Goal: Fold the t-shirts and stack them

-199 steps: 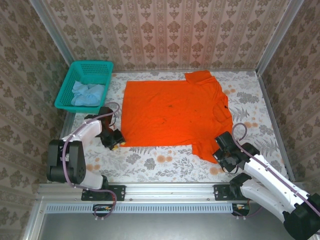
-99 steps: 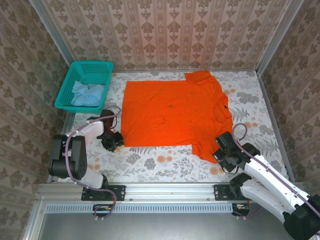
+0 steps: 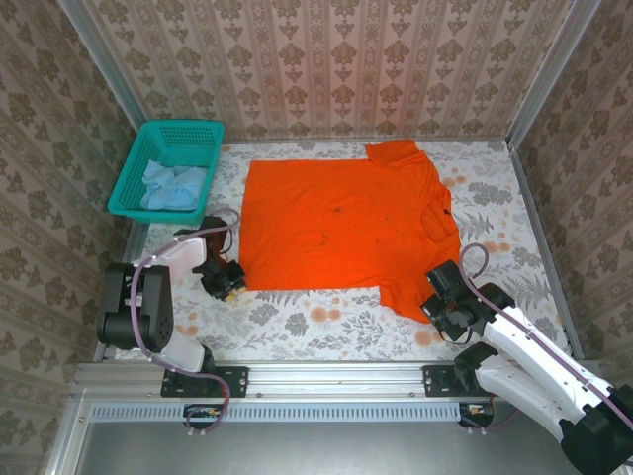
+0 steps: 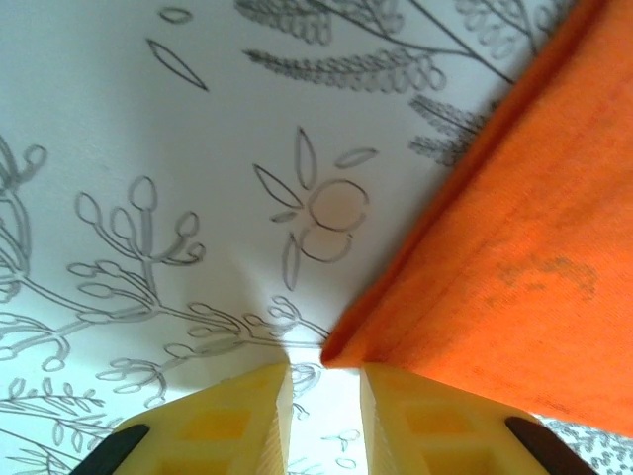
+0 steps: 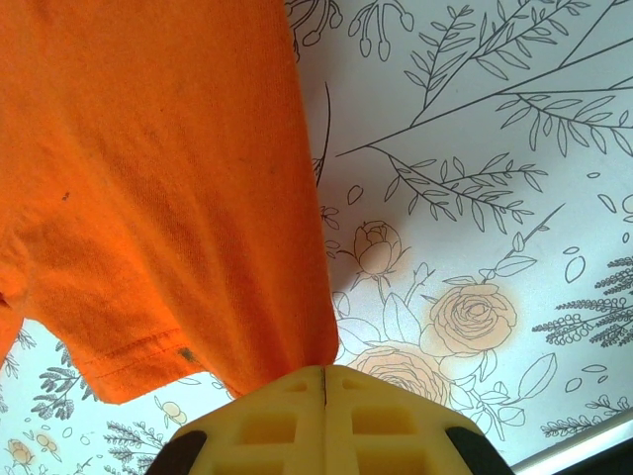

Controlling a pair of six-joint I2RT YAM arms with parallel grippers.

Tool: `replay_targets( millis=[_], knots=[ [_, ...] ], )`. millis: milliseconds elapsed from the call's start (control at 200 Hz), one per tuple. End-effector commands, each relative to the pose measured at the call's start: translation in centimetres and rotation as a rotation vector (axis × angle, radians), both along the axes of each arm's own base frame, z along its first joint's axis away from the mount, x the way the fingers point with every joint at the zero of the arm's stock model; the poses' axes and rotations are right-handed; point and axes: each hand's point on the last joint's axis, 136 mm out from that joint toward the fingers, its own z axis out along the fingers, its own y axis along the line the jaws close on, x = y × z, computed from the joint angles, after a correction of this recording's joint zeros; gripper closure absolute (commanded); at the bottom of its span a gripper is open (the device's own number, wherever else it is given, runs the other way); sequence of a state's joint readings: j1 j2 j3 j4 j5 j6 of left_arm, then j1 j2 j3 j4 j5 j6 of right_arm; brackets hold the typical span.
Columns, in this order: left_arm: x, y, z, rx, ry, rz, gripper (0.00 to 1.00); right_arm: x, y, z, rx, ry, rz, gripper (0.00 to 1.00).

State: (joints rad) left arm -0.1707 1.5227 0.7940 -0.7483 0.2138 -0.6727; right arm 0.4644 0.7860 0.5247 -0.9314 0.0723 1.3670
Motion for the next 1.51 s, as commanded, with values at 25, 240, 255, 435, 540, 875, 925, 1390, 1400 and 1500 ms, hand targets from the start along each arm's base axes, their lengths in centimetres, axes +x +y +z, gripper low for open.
replay_targets(
  millis=[25, 240, 255, 435, 540, 875, 925, 1390, 1400, 1500],
  knots=[
    [-1.2, -0.1, 2.0, 0.002, -0.018, -0.068, 0.74, -0.4, -0.1, 0.3, 0.002, 0.010, 0.006, 1.00],
    [0.1, 0.1, 3.0, 0.013, -0.063, -0.060, 0.72, -0.3, 0.0, 0.1, 0.009, 0.011, 0.001, 1.00],
    [0.3, 0.0, 2.9, 0.011, -0.064, -0.058, 0.72, -0.2, 0.0, 0.1, 0.009, 0.011, 0.003, 1.00],
    [1.6, -0.5, 1.5, 0.001, -0.044, -0.031, 0.71, 0.0, 0.2, 0.0, 0.007, 0.017, 0.016, 1.00],
    [1.6, -0.3, 0.7, 0.015, -0.027, -0.029, 0.71, -0.1, 0.1, 0.0, 0.006, 0.015, 0.012, 1.00],
    [1.3, 0.7, -0.9, 0.076, -0.003, -0.055, 0.75, -0.4, -0.2, -0.1, 0.007, 0.013, -0.008, 1.00],
    [1.5, 0.9, -1.1, 0.084, -0.005, -0.058, 0.76, -0.4, -0.2, -0.1, 0.008, 0.011, -0.006, 1.00],
    [1.5, 0.7, -1.2, 0.080, 0.006, -0.112, 0.98, 0.2, 0.5, 0.6, -0.004, 0.029, 0.087, 1.00],
    [1.5, 0.7, -1.1, 0.080, 0.006, -0.114, 0.98, 0.2, 0.5, 0.5, -0.004, 0.033, 0.092, 1.00],
    [0.7, 0.7, -0.6, 0.081, 0.023, -0.154, 0.99, -0.4, 0.7, 0.0, 0.000, 0.068, 0.124, 1.00]
  ],
)
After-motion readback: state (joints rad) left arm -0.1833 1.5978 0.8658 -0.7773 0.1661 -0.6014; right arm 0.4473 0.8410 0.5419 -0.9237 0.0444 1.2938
